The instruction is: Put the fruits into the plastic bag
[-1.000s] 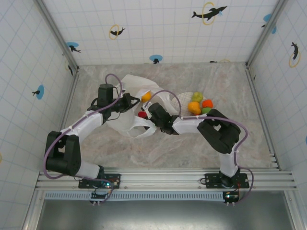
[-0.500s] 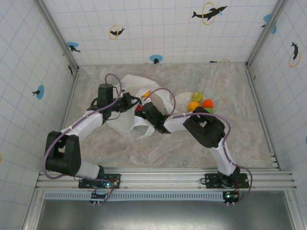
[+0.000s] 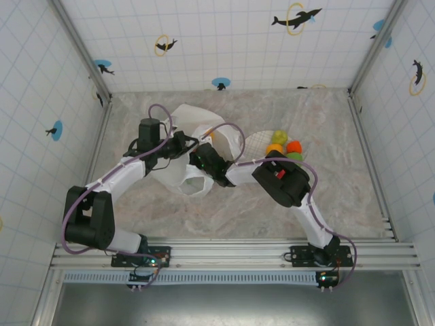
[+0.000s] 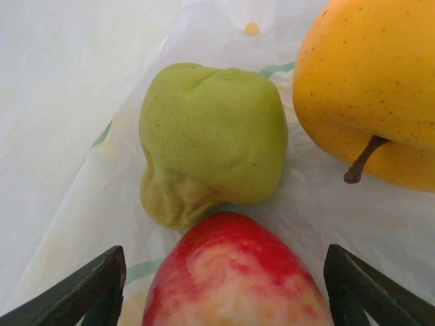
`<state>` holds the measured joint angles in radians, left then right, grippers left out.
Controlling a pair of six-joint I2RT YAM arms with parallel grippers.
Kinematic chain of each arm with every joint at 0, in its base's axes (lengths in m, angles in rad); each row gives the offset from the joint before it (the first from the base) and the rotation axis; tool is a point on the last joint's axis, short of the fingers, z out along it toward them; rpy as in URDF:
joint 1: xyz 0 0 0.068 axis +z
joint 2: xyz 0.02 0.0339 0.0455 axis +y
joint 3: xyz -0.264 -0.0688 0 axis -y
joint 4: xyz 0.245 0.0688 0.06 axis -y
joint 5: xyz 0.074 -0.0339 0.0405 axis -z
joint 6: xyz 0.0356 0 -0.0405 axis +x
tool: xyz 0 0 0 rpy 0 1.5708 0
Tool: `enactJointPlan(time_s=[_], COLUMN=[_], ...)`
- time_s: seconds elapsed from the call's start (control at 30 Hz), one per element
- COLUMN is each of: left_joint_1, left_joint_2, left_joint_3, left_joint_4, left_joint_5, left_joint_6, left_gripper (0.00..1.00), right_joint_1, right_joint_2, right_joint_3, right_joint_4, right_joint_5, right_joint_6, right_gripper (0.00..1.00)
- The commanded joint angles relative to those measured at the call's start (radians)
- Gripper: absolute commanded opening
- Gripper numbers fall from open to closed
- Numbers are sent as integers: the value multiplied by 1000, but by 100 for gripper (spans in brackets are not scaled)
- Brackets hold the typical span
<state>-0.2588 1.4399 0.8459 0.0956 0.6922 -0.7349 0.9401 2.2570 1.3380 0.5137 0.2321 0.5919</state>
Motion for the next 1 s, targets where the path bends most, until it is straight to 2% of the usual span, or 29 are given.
enactJointPlan(time_s=[0.0,0.33,0.5,0.67,0.97], left_joint_1=[7,8,7,8,7], left_joint_2=[-24,-22,-21,-17,-10], left_joint_3=[-1,2,1,2,2], left_joint_4=[8,0,-4,-5,-7], left_joint_5=[14,1,-3,-4,-6], left_joint_6=[-3,2,4,5,4], left_gripper=[0,0,0,0,0], right_joint_1=[-5,5,11,11,-5], right_joint_2=[-73,-309,-399,-512,-759], right_joint_3=[-28,-274,-328,-394,-420], right_joint_4=[-8,-76,-186,-242,-417], right_joint_5=[3,7,22,-19,-86], right_joint_6=[-58,-330,-453,-566,-670], right_gripper=[80,85,85,85,85])
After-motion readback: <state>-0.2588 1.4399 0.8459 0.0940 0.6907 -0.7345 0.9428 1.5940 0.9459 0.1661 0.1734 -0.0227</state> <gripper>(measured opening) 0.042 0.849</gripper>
